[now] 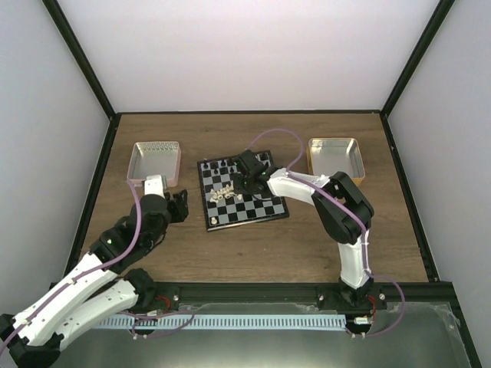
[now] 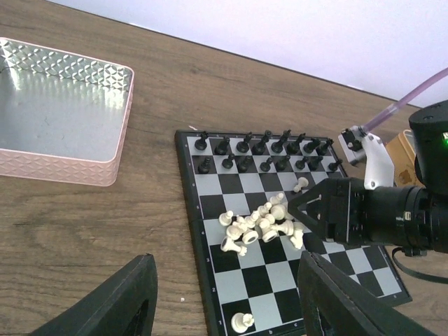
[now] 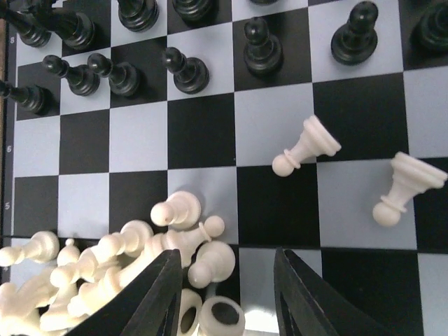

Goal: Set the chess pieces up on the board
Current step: Pick up the chess piece from the chessboard.

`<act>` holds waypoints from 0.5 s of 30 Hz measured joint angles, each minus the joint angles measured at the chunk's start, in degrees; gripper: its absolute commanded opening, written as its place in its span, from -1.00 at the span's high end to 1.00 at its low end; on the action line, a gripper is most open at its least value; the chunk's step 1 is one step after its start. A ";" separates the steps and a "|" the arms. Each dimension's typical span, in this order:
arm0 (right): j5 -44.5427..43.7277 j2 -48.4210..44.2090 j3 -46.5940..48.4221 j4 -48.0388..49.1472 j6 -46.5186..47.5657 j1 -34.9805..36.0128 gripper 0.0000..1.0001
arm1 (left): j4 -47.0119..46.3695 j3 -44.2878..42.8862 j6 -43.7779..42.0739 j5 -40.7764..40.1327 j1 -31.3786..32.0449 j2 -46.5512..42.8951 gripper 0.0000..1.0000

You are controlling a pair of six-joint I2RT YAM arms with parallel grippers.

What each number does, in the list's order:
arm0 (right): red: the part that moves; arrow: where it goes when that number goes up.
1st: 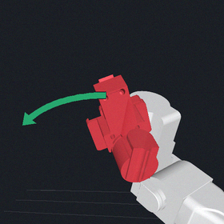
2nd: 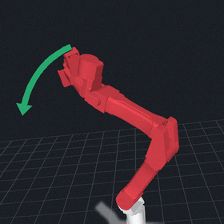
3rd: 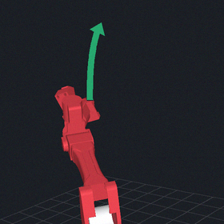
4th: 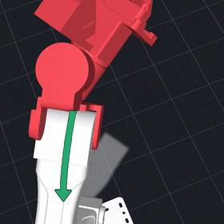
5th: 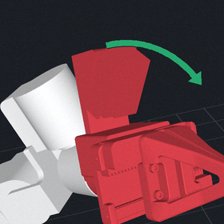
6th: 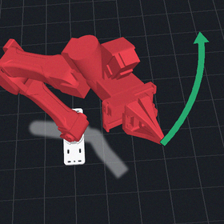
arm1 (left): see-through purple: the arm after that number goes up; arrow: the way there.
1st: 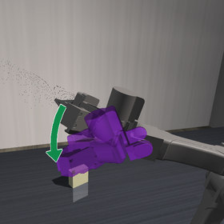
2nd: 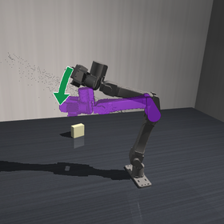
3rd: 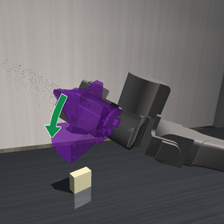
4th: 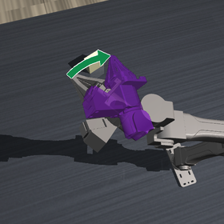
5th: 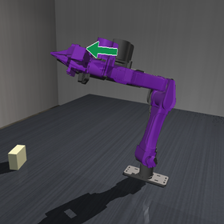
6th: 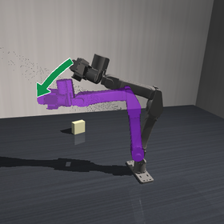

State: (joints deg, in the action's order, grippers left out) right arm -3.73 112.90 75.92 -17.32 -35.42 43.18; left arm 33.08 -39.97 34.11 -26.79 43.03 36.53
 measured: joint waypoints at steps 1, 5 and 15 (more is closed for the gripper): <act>-0.09 0.50 0.55 -0.24 0.28 0.00 0.29 | 0.02 0.02 -0.07 0.02 0.00 0.15 -0.15; -0.83 1.84 1.75 -0.76 1.20 0.00 0.48 | 0.02 0.02 -0.13 0.00 0.00 0.48 -0.15; -3.19 2.27 2.03 -1.07 3.21 0.09 0.82 | 0.00 0.02 -0.37 0.02 0.00 0.81 -0.15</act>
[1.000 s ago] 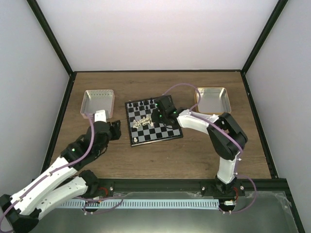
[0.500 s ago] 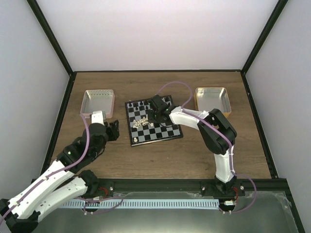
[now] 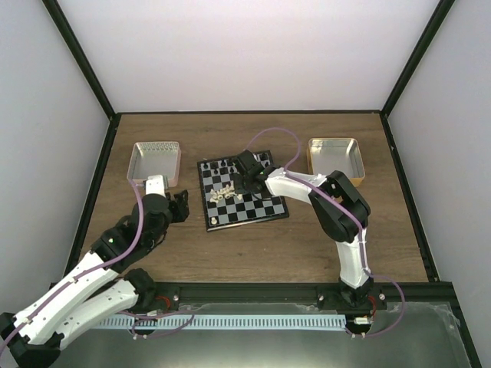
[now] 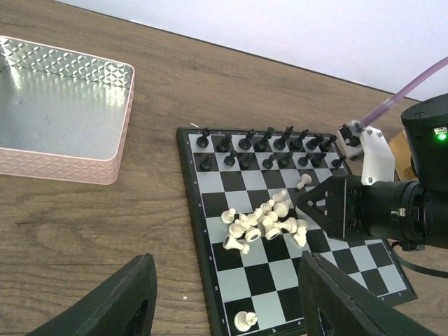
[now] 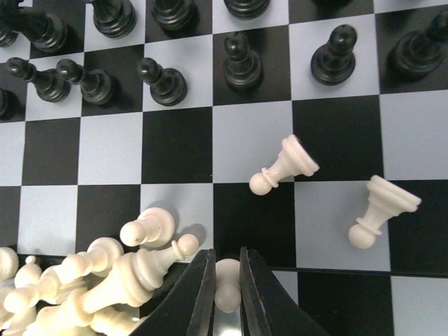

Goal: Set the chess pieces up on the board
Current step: Pick up the chess piece from the chessboard, then place the chess piece on the chessboard.

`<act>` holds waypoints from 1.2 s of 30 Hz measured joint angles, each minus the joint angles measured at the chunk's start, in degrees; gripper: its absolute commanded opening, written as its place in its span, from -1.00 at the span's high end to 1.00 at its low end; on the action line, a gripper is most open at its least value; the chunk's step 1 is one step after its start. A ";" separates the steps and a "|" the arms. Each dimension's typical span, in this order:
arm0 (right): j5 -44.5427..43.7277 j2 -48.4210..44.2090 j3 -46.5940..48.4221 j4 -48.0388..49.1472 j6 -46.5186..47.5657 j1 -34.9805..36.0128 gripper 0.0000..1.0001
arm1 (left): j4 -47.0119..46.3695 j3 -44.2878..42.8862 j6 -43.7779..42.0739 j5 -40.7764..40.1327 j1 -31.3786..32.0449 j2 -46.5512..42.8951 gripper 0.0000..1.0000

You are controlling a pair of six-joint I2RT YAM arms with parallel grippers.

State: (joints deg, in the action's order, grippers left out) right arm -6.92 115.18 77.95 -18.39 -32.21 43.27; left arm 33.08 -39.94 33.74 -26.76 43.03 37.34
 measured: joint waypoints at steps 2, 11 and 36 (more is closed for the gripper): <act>-0.83 -0.02 0.00 0.07 0.24 0.00 0.83 | 0.00 0.00 -0.02 0.00 0.00 0.04 -0.16; -5.44 -5.97 -4.61 0.83 0.26 0.00 0.85 | -0.26 0.52 0.00 0.17 0.00 0.04 -0.16; -6.75 -22.05 -24.46 -8.37 -9.49 0.00 0.18 | -0.37 0.96 -0.44 4.26 0.00 -3.72 -0.22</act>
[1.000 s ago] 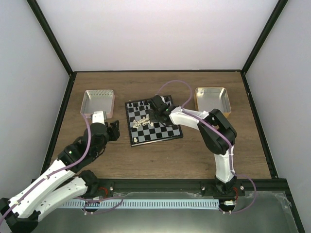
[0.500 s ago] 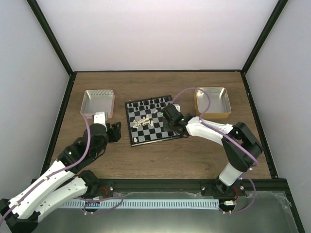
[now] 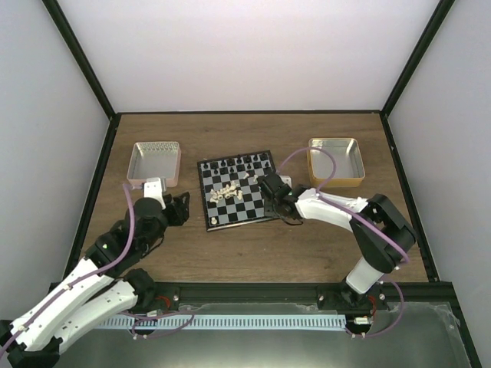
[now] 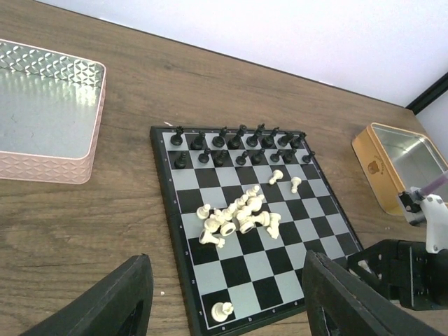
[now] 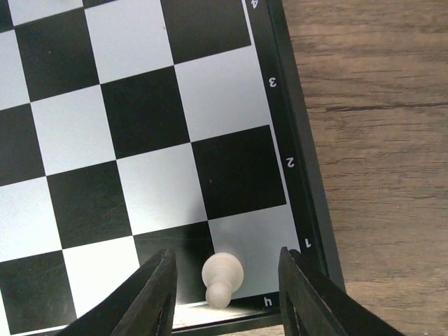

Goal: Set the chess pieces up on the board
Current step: Place the chess piece on the chessboard, then adjust the chess piece on the chessboard.

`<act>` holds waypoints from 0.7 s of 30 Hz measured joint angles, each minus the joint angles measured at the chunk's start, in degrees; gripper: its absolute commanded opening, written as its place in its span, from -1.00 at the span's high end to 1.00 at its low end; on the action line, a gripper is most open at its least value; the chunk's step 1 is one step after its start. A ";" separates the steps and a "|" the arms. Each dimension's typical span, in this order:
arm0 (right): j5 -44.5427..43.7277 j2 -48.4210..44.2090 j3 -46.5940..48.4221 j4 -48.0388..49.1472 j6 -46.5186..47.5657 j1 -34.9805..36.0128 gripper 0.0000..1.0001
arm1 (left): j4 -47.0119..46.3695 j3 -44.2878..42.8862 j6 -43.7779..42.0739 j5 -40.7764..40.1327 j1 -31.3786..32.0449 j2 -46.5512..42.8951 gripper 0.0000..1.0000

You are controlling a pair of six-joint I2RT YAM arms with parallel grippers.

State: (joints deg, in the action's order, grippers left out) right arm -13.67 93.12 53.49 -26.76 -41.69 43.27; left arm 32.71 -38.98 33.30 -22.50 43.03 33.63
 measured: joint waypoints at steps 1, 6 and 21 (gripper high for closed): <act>-0.15 -0.09 0.07 -0.07 0.09 0.00 0.19 | -0.04 0.00 0.04 -0.07 0.00 0.11 -0.22; -0.70 -1.09 0.15 -0.59 0.87 -0.07 0.33 | -0.98 0.00 0.13 -0.72 0.00 2.47 -0.22; 0.59 1.22 -0.33 1.66 4.59 -0.13 0.80 | -4.04 -0.46 -0.35 -0.74 0.00 9.33 -0.27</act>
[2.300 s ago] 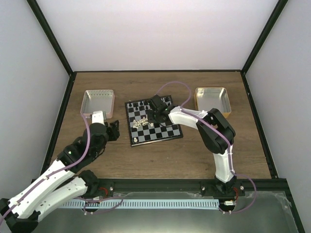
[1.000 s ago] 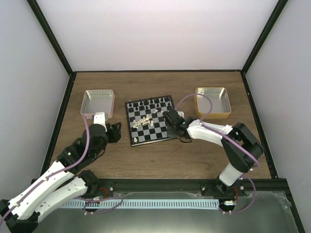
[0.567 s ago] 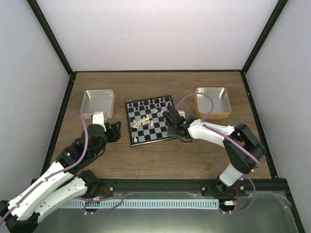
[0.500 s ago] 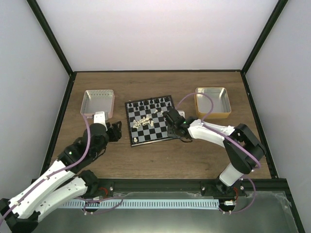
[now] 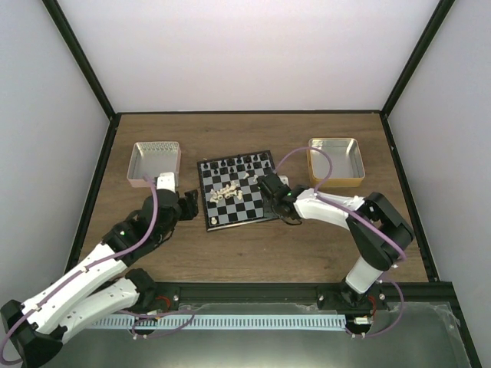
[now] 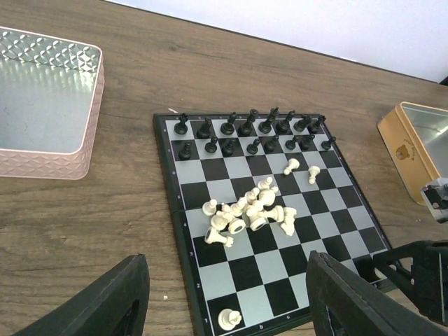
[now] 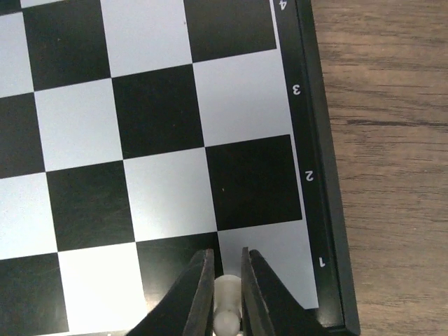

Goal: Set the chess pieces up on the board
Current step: Adjust the chess piece on the chessboard.

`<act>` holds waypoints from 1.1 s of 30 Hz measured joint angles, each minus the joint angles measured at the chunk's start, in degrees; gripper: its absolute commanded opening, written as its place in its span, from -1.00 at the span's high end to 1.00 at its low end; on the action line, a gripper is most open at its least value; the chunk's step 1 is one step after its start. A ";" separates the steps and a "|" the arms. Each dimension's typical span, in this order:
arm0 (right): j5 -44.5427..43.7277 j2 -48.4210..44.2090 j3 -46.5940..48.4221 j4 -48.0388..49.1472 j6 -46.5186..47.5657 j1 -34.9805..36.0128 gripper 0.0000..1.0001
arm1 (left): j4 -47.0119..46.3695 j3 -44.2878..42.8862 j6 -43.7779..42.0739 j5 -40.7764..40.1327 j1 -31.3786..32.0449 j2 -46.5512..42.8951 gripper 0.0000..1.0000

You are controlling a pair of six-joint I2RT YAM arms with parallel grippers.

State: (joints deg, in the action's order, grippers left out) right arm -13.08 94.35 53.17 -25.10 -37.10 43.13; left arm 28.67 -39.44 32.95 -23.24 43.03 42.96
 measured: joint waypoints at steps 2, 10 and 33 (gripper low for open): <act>-0.42 0.00 0.00 0.52 -0.15 0.00 0.82 | -0.09 -0.11 -0.17 0.00 0.00 0.00 -0.27; -2.86 0.33 0.00 0.81 -0.28 -0.68 0.91 | -0.96 -0.11 -0.20 -0.07 0.00 -0.50 -0.28; -4.87 3.30 1.25 6.54 2.27 -2.67 0.83 | -3.48 -0.09 0.04 -0.04 0.00 3.89 -0.28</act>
State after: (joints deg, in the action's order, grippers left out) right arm -17.96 97.65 54.41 -18.57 -34.83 40.47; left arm 25.19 -39.53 32.99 -23.29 43.03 46.85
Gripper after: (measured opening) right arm 0.087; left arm 0.639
